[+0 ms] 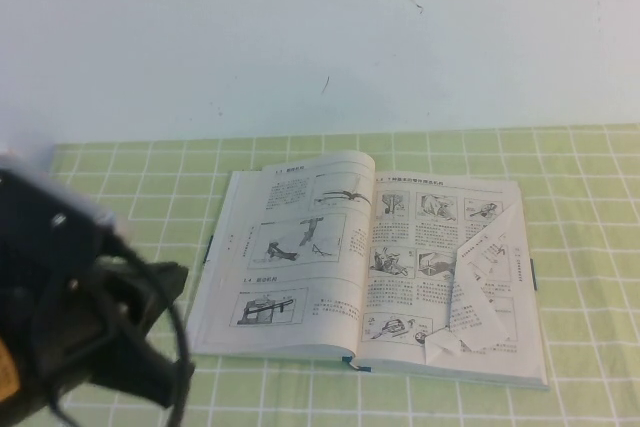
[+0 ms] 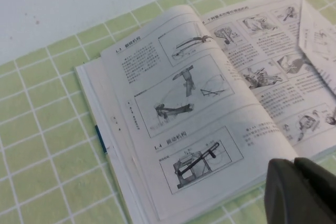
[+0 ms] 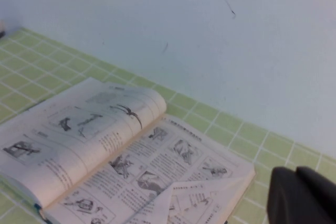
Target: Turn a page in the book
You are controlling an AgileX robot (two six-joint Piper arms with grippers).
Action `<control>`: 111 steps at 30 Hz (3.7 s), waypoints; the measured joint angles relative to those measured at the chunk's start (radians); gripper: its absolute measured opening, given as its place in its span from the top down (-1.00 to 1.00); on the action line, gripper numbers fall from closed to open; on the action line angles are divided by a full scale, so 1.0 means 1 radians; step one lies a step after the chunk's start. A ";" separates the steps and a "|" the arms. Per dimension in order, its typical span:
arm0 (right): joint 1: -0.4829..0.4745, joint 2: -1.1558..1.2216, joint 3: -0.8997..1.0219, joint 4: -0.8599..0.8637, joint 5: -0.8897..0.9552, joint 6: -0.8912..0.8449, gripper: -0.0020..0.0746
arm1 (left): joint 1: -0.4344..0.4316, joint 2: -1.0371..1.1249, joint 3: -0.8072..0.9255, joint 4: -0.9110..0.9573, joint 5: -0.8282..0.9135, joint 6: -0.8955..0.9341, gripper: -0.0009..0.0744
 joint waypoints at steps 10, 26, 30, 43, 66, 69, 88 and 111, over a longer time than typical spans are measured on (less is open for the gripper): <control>0.000 -0.246 0.004 0.007 0.152 -0.070 0.95 | 0.000 -0.397 0.165 -0.022 0.111 -0.022 0.98; 0.000 -0.287 0.004 0.025 0.006 -0.077 0.95 | 0.000 -0.507 0.176 -0.025 0.305 -0.022 0.98; 0.000 -0.287 0.004 0.025 0.058 -0.077 0.95 | 0.000 -0.507 0.176 -0.025 0.311 -0.022 0.98; 0.000 -0.287 0.009 0.023 0.075 -0.051 0.95 | 0.000 -0.507 0.176 -0.025 0.311 -0.022 0.98; -0.046 -0.450 0.459 -0.578 -0.410 0.467 0.95 | 0.000 -0.507 0.176 -0.025 0.311 -0.025 0.98; -0.097 -0.534 0.545 -0.728 -0.332 0.655 0.96 | 0.000 -0.507 0.176 -0.025 0.311 -0.025 0.98; -0.139 -0.635 0.586 -0.838 -0.094 0.754 0.96 | 0.000 -0.508 0.176 -0.025 0.311 -0.025 0.98; -0.139 -0.635 0.586 -0.838 -0.093 0.756 0.96 | 0.058 -0.529 0.308 0.026 0.079 0.027 0.99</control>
